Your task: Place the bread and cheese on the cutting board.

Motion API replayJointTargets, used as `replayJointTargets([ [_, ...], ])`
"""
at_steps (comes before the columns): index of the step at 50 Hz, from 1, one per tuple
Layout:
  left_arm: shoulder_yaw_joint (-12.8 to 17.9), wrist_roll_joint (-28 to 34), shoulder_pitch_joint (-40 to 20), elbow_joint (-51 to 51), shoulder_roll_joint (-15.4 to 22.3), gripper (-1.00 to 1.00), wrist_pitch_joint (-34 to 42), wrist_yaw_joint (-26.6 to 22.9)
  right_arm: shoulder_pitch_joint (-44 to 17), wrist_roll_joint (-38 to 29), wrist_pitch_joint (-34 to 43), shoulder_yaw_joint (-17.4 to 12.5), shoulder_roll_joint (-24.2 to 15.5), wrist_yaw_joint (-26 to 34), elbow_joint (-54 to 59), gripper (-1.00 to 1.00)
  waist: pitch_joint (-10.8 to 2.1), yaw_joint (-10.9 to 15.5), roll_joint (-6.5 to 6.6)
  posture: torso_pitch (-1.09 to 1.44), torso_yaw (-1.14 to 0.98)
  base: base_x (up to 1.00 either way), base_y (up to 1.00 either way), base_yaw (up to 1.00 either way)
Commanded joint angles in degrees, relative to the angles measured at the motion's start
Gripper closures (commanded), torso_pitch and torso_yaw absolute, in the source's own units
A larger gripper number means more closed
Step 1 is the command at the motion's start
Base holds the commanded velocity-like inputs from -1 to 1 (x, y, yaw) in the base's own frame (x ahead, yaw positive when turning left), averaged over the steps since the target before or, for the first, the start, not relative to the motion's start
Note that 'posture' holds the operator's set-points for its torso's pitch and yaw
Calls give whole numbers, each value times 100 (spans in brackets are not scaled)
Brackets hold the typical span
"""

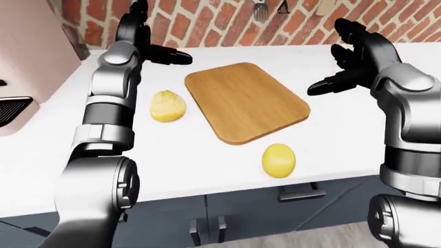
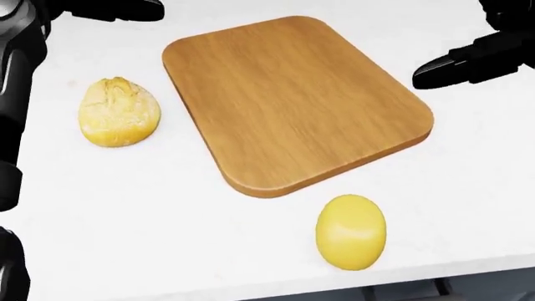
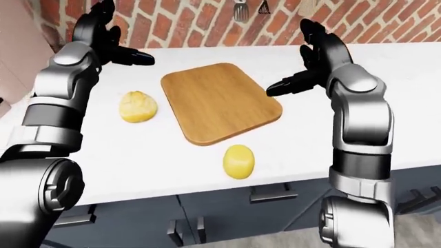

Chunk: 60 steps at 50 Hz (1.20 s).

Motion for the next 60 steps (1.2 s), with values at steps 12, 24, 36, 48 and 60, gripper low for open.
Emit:
replayJointTargets([
  [12,15,40,-353,-251,149,-100,-158,-13,957,168,1029,-942,-1097,1776,-1914,-100,-179,16,-60,0,0,0,0,0],
  [24,-8,155,-378,-115,74,-100,-273,51,2564,148,1288,-1736,-1211,2675,-3463,-100,-146,24,-133,0,0,0,0,0],
  [36,26,150,-264,58,82,-100,-536,56,3163,-334,1005,-1749,-362,2868,-3902,-100,-178,-11,-100,0,0,0,0,0],
  [48,20,72,-220,-41,49,-100,-472,65,3239,-764,758,-1378,210,2802,-3960,-100,-221,-27,-46,0,0,0,0,0],
  [60,15,51,-203,-83,40,-100,-435,81,3444,-1013,560,-1123,634,2793,-4106,-100,-246,-34,-11,0,0,0,0,0],
])
